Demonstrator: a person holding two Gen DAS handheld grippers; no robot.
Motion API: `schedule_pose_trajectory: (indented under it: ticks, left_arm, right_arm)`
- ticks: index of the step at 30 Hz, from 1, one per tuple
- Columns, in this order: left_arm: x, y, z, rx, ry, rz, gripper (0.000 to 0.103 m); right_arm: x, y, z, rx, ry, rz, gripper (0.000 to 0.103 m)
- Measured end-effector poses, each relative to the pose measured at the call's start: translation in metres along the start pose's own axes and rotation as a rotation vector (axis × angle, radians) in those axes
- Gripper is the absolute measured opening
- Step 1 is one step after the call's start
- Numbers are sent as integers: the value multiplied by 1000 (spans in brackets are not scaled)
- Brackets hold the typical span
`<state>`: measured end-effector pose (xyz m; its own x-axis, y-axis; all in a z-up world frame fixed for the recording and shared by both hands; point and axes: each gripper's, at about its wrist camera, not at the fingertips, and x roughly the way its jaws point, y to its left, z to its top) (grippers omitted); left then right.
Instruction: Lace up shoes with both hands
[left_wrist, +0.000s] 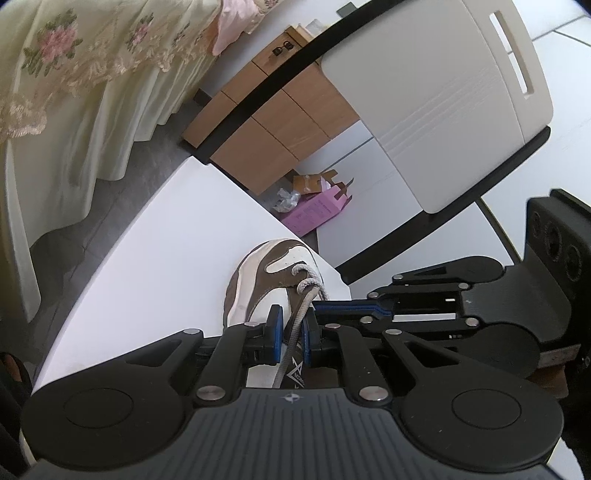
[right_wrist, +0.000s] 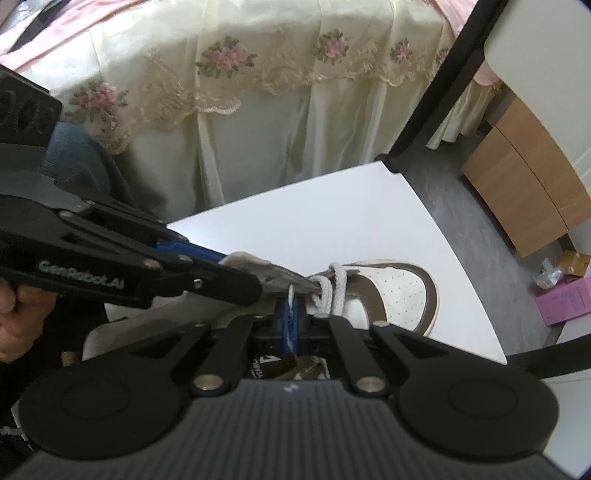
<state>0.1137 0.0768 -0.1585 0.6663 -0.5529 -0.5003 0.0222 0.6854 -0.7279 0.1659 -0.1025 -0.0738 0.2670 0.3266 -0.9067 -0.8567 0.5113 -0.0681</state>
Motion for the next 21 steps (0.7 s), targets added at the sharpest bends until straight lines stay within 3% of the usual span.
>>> schedule_pose_trajectory:
  ticks: [13,21]
  left_arm:
    - [2,-3,0,3,8,1,12]
    - [3,-1,2,-21,12,-4,12]
  right_arm:
    - [-6,-15,3,90,-38,57,3]
    - [3,-13,-3,94,-42,46,3]
